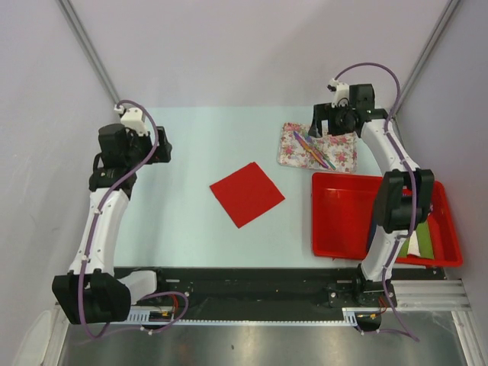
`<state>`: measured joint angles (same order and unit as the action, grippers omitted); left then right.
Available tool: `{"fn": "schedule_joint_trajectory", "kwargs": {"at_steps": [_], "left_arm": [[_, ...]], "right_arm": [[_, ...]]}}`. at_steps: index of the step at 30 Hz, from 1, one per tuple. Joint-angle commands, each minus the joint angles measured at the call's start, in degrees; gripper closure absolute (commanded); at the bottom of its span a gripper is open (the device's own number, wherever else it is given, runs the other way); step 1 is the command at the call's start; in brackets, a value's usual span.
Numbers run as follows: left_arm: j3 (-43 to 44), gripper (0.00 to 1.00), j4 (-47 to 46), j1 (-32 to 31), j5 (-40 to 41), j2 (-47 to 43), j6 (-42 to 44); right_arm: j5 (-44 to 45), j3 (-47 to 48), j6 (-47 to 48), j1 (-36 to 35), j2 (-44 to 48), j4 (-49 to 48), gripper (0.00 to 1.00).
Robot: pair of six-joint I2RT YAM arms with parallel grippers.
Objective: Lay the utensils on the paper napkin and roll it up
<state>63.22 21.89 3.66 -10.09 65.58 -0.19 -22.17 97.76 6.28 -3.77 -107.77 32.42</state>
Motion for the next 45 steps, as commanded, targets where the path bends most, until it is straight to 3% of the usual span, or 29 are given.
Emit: {"fn": "schedule_joint_trajectory", "kwargs": {"at_steps": [1, 6, 10, 11, 14, 21, 45], "left_arm": [[0.06, 0.00, -3.52, 0.12, 2.35, -0.02, 3.09], [0.50, 0.00, -3.35, 0.12, 3.23, 1.56, 3.26], [0.33, 0.00, -2.91, 0.21, 3.14, 3.41, 3.70], [0.24, 0.00, -2.91, 0.21, 3.06, 3.67, 3.70], [-0.12, 0.00, -2.64, 0.12, 3.32, 5.08, 4.40], [0.68, 0.00, -1.32, 0.12, 2.71, 7.28, 5.37], [1.38, 0.00, -0.62, 0.12, 1.21, 9.30, 4.93]], "right_arm": [[2.66, 7.25, 3.03, -0.10, -5.25, -0.26, 0.00], [4.95, 15.26, 6.88, -0.71, -14.92, 2.73, 0.06], [4.69, 23.78, 10.14, -0.71, -22.47, 8.34, 0.24], [3.81, 27.36, 10.93, -0.63, -25.01, 9.40, 0.32], [3.10, 32.57, 13.57, -0.97, -28.37, 13.71, 0.43], [4.68, 31.62, 20.08, -2.29, -30.57, 16.44, 0.47], [6.62, 30.74, 25.53, -3.17, -35.05, 20.66, 0.57]]}}
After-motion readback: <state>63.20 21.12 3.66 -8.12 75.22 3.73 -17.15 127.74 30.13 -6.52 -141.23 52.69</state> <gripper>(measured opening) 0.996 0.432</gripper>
